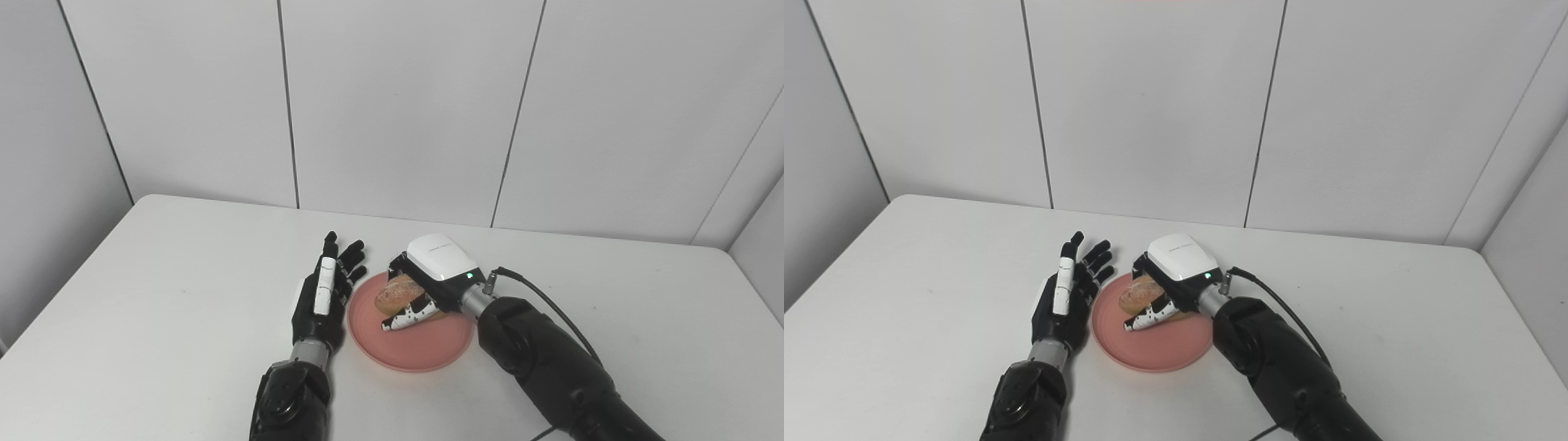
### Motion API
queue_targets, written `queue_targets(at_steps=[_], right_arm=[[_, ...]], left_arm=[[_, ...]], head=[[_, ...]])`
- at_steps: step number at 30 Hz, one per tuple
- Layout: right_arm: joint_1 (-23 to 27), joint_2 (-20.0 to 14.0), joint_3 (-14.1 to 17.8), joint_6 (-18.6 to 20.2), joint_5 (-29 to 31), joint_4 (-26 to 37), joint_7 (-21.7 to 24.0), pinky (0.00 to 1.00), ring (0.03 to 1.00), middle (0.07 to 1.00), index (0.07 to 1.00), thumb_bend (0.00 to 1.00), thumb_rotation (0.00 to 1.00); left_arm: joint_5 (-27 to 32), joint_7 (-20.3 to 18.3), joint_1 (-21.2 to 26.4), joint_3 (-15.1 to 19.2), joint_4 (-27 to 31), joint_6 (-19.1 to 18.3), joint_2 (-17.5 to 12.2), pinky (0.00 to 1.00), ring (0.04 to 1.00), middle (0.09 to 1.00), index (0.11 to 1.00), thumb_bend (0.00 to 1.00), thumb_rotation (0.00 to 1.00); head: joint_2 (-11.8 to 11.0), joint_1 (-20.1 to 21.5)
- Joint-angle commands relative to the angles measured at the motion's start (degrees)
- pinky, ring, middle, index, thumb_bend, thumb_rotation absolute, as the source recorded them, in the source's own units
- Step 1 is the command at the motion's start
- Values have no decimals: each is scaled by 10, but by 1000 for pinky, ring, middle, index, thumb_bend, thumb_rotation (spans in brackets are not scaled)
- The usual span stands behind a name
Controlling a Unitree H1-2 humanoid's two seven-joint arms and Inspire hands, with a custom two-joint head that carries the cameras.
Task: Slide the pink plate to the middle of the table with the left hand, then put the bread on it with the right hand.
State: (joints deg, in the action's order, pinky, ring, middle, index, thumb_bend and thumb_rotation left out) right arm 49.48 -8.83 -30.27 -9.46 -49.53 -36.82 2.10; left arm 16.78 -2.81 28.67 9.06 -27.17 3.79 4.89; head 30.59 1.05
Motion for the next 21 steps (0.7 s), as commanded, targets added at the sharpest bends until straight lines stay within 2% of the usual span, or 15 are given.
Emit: queue_targets(at_steps=[1, 6, 11, 15, 17, 18, 21], right_arm=[[39, -2, 4, 1, 4, 13, -3, 189, 249, 321, 430, 605, 447], [41, -4, 5, -4, 8, 13, 3, 171, 230, 303, 401, 618, 531], [38, -5, 5, 2, 7, 20, 14, 175, 235, 306, 387, 652, 545], [33, -5, 9, 13, 9, 31, 28, 186, 250, 324, 371, 699, 598], [32, -8, 11, 18, 11, 38, 41, 243, 315, 391, 448, 748, 653], [32, -9, 12, 18, 13, 41, 47, 328, 402, 471, 525, 800, 695], [33, -12, 14, 19, 14, 44, 59, 429, 514, 586, 615, 892, 760]], left_arm=[[0, 15, -17, 4, -28, -29, 6, 875, 873, 834, 1000, 931, 782], [-4, 17, -16, 2, -29, -28, 7, 864, 873, 828, 1000, 925, 793], [-1, 17, -18, 3, -26, -30, 8, 900, 881, 833, 1000, 926, 793], [0, 15, -18, 4, -25, -29, 8, 898, 881, 841, 1000, 921, 787], [-2, 15, -18, 2, -25, -27, 6, 881, 883, 842, 1000, 922, 789], [-2, 14, -18, 2, -25, -28, 5, 877, 891, 849, 1000, 922, 793], [-4, 15, -18, 2, -26, -27, 4, 852, 896, 857, 1000, 927, 802]], head=[[0, -2], [2, -3], [3, -3], [3, -3], [4, -1], [4, -1], [4, 1]])
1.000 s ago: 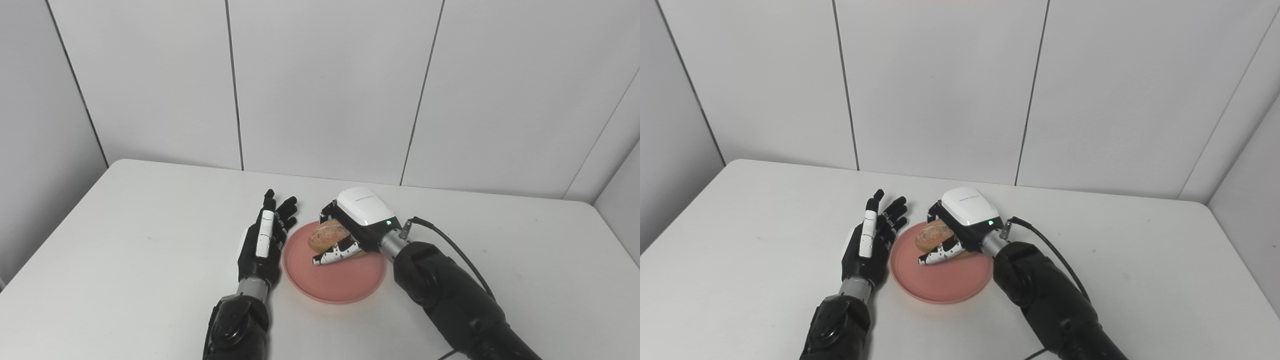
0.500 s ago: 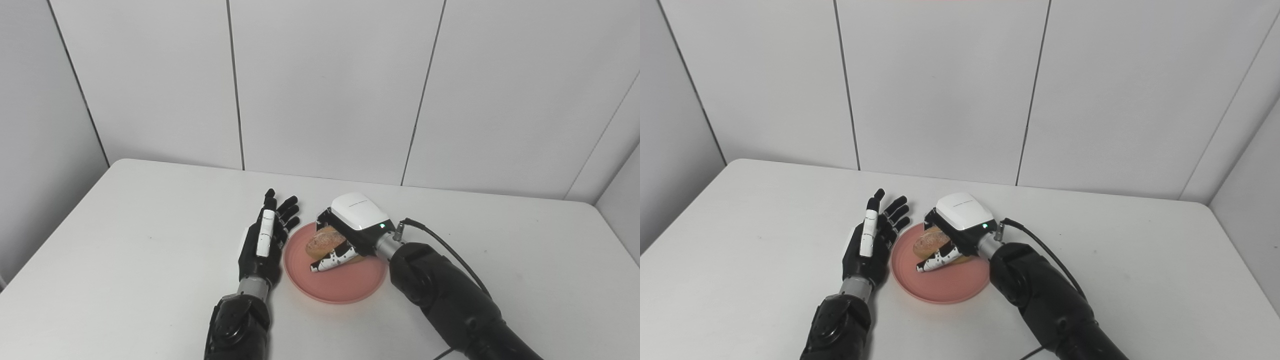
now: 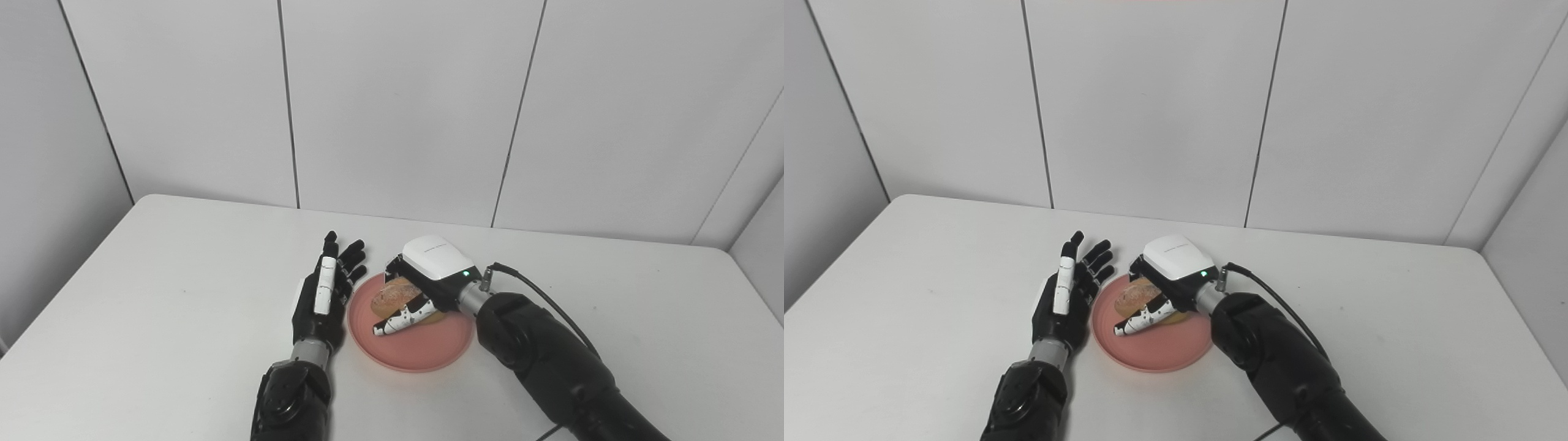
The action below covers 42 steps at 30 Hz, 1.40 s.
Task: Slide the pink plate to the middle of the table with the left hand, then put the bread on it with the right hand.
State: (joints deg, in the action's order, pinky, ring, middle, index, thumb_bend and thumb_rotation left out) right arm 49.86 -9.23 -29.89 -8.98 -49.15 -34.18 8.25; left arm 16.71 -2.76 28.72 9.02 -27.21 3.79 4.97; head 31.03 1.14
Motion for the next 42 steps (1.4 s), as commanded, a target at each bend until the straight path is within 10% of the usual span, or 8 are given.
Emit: queue_targets(at_steps=[1, 24, 42], right_arm=[[29, -9, 11, 16, 10, 19, 3, 434, 520, 592, 619, 898, 764], [29, -16, 13, 25, -1, 41, 12, 438, 577, 680, 674, 1000, 772], [-12, 32, 128, 39, 99, 59, -96, 503, 616, 698, 724, 961, 904]], left_arm=[[-4, 15, -19, 1, -24, -28, 3, 851, 897, 858, 1000, 927, 803], [-2, 9, -16, 2, -25, -31, -4, 862, 897, 853, 1000, 914, 804], [-11, 18, 8, 7, -54, -12, -6, 943, 912, 879, 1000, 927, 766]], head=[[0, 0], [-1, 7], [0, 20]])
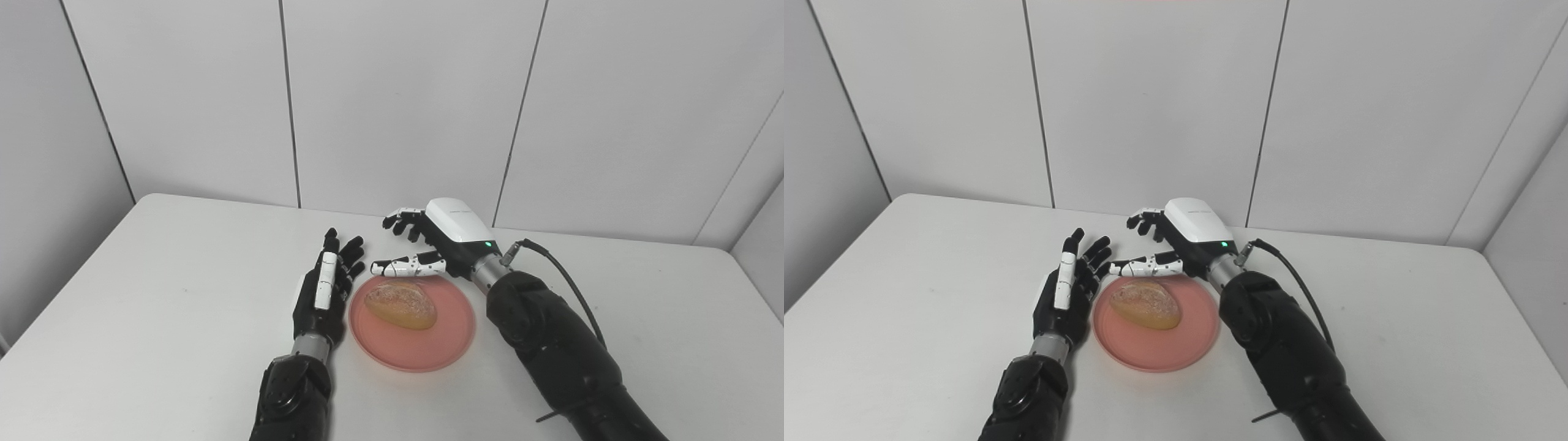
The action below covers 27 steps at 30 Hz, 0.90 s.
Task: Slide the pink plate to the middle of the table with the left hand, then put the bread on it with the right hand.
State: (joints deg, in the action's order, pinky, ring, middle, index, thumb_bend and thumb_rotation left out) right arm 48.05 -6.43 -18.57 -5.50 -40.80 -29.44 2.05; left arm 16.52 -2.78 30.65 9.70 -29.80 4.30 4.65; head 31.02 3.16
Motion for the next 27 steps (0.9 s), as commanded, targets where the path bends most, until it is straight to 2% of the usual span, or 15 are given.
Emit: queue_targets(at_steps=[1, 6, 9, 12, 15, 20, 23, 27], right_arm=[[0, 7, 22, 2, 22, 10, -46, 499, 613, 706, 734, 953, 928], [-38, 32, 68, 11, 75, 4, -87, 510, 627, 716, 748, 955, 951], [-70, 53, 102, 13, 116, -3, -115, 621, 723, 767, 768, 981, 992], [-94, 73, 135, -6, 162, -12, -141, 670, 773, 806, 787, 950, 973], [-115, 95, 164, -30, 207, -25, -167, 786, 858, 862, 838, 891, 996], [-137, 144, 230, -50, 311, -45, -198, 826, 874, 878, 861, 859, 986], [-145, 156, 242, -57, 339, -55, -200, 884, 912, 917, 898, 848, 1000], [-153, 163, 241, -70, 354, -67, -204, 904, 913, 918, 904, 844, 1000]], left_arm=[[-14, 20, -10, -1, -31, -13, -4, 954, 910, 890, 1000, 926, 778], [-32, 22, 3, -6, -47, 3, -9, 985, 920, 920, 1000, 896, 805], [-41, 17, 15, -11, -62, 18, -14, 998, 937, 936, 1000, 875, 807], [-48, 14, 25, -15, -78, 34, -20, 1000, 945, 946, 1000, 876, 809], [-55, 16, 33, -20, -89, 43, -25, 1000, 946, 953, 1000, 889, 806], [-66, 13, 37, -28, -89, 44, -28, 1000, 954, 964, 1000, 902, 818], [-71, 12, 34, -30, -84, 43, -28, 1000, 963, 974, 1000, 925, 816], [-80, 15, 26, -36, -78, 45, -27, 1000, 974, 984, 1000, 918, 828]], head=[[0, 0], [3, 8], [5, 15], [6, 23], [10, 40], [15, 67], [18, 84], [22, 96]])
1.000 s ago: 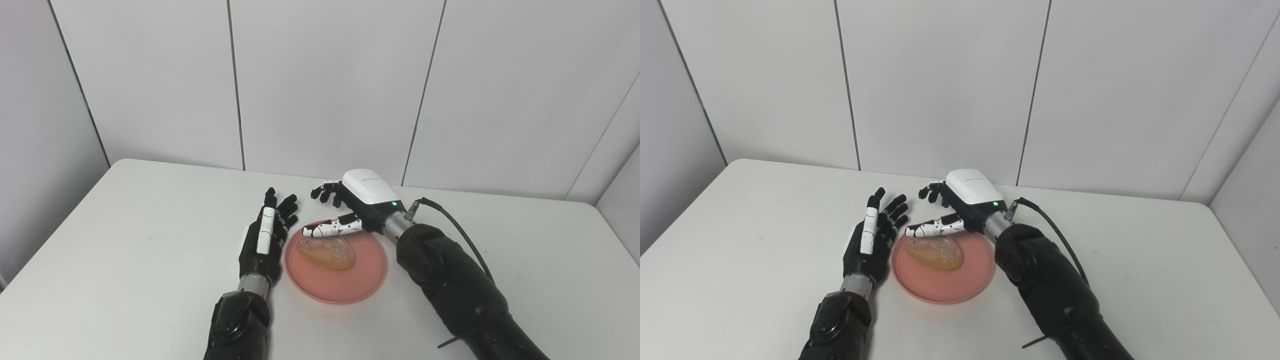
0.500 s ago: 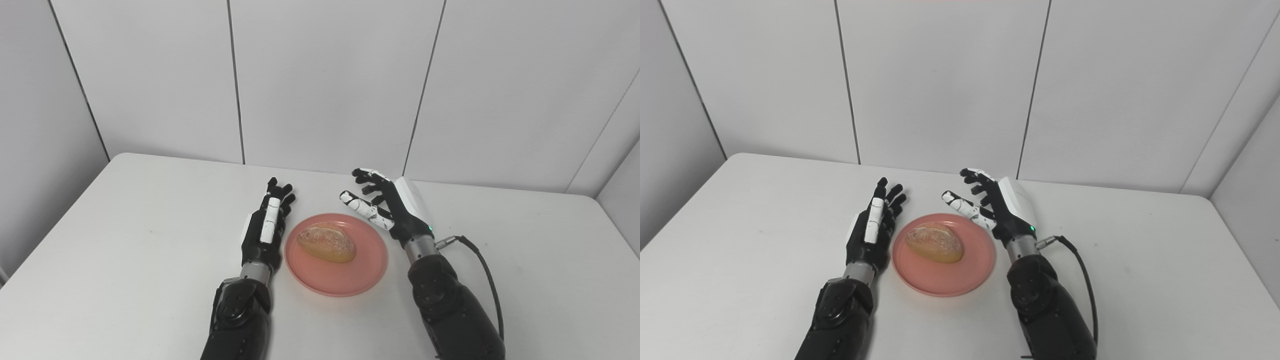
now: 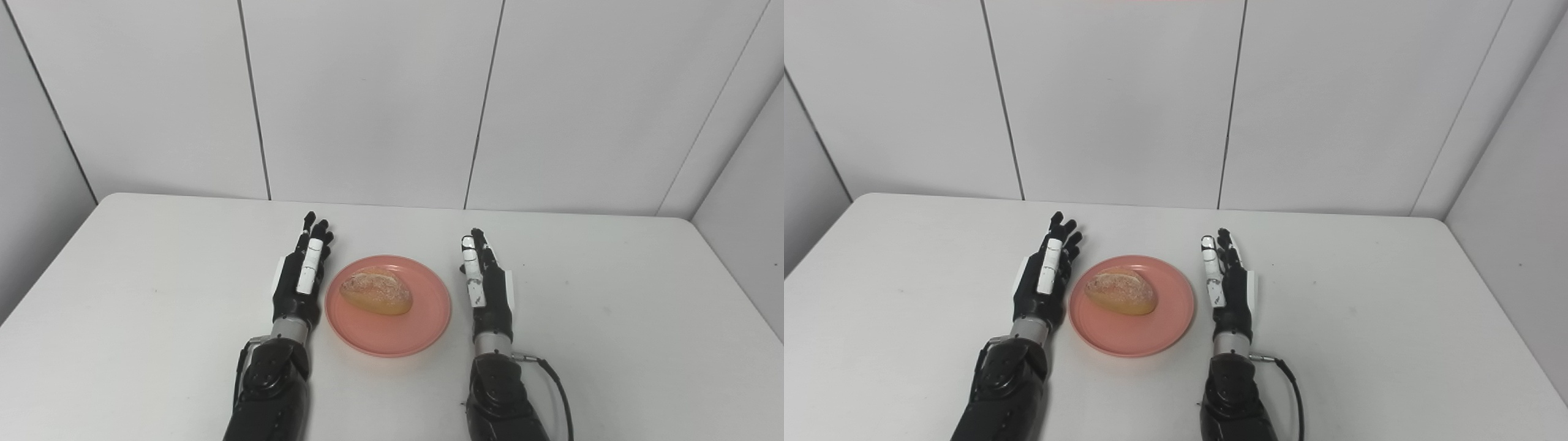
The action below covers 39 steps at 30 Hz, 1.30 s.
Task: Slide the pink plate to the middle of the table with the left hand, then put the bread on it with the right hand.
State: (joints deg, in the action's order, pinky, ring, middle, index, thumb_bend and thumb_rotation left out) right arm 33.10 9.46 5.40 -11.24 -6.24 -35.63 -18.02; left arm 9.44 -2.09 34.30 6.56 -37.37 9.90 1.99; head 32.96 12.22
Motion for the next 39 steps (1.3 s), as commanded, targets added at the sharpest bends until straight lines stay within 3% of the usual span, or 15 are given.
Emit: queue_targets(at_steps=[1, 4, 10, 20, 39], right_arm=[[-6, 7, 2, -16, 13, -6, -3, 900, 913, 917, 907, 851, 1000], [-18, 24, 12, -26, 47, -4, 1, 919, 919, 922, 907, 875, 1000], [-30, 52, 41, -62, 125, -22, 27, 925, 914, 925, 924, 832, 1000], [-43, 23, 4, -50, 98, -25, 57, 974, 930, 929, 915, 802, 1000], [-51, 1, -7, -14, 83, -5, 53, 1000, 930, 910, 910, 803, 1000]], left_arm=[[-11, 11, -13, -5, 0, -12, 0, 1000, 980, 986, 1000, 914, 830], [-19, 20, -18, -7, 10, -18, 2, 1000, 993, 989, 1000, 901, 840], [-34, 32, -27, -14, 36, -34, 1, 1000, 1000, 1000, 1000, 888, 862], [-50, 89, -38, -9, 46, -12, 33, 1000, 1000, 1000, 1000, 862, 870], [-50, 95, -43, -14, 54, -17, 38, 1000, 1000, 1000, 1000, 835, 857]], head=[[3, 8], [7, 19], [14, 26], [17, 9], [16, -2]])
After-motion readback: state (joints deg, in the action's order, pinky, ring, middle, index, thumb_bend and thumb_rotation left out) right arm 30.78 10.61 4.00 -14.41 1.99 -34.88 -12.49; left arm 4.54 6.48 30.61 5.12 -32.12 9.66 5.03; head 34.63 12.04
